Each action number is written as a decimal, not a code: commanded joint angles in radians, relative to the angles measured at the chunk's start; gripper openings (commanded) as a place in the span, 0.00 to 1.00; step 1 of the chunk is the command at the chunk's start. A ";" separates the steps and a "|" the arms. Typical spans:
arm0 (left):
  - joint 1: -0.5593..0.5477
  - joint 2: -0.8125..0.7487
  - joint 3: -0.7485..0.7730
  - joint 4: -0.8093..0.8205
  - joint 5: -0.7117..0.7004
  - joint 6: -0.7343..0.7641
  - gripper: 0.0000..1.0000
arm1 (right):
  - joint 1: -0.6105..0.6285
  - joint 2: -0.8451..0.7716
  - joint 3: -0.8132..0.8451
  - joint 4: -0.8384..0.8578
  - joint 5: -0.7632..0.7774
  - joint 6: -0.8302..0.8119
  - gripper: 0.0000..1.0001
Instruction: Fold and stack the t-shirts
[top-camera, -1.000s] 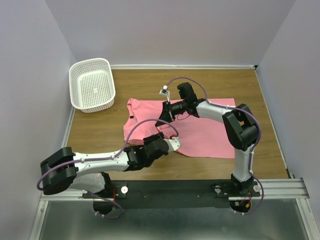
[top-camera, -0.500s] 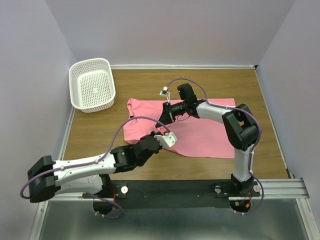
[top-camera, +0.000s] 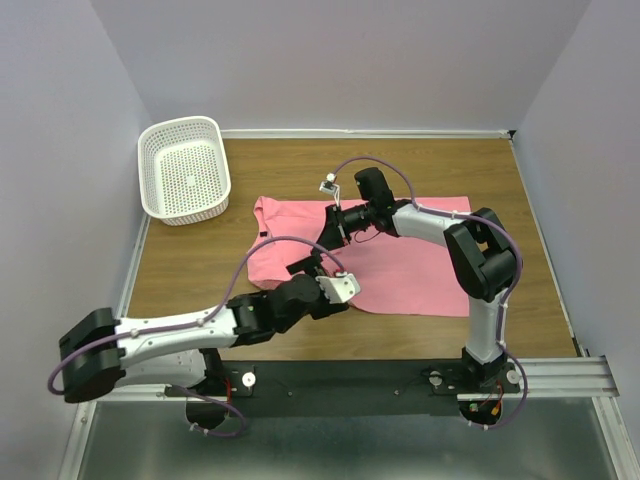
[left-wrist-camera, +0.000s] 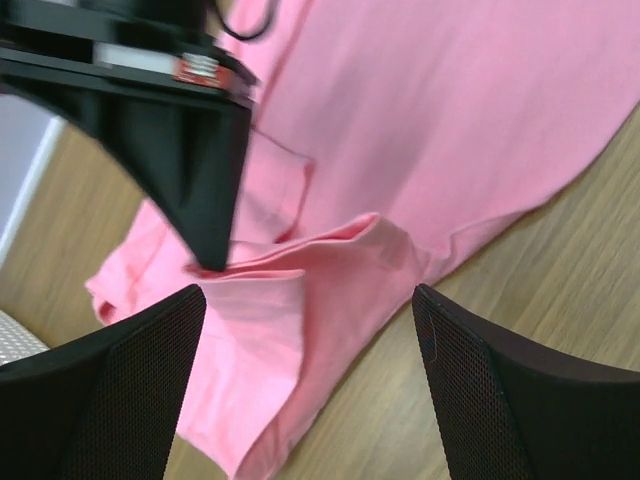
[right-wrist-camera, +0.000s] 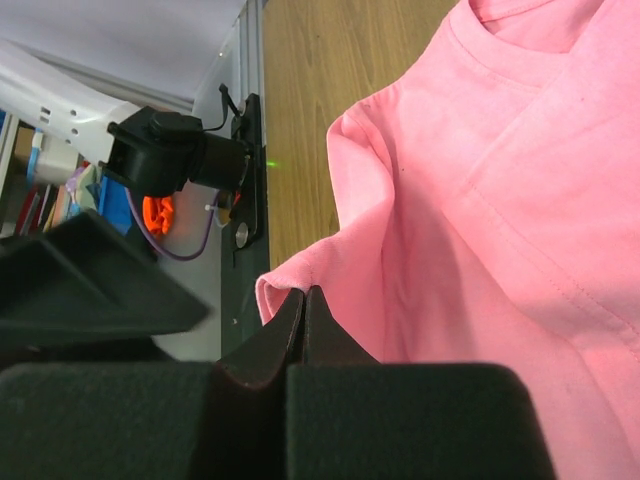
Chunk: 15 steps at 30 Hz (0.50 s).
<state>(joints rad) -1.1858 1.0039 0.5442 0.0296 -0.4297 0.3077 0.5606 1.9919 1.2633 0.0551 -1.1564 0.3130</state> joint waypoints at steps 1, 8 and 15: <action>-0.009 0.168 0.051 0.012 -0.151 -0.062 0.92 | -0.005 -0.018 -0.012 0.014 0.006 -0.008 0.01; -0.031 0.266 0.069 0.007 -0.410 -0.111 0.91 | -0.007 -0.002 -0.005 0.014 0.000 -0.005 0.00; -0.031 0.315 0.086 0.033 -0.472 -0.127 0.68 | -0.007 -0.002 -0.007 0.015 0.001 -0.005 0.01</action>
<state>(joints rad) -1.2087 1.2968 0.6041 0.0219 -0.8059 0.2173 0.5606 1.9919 1.2621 0.0559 -1.1564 0.3134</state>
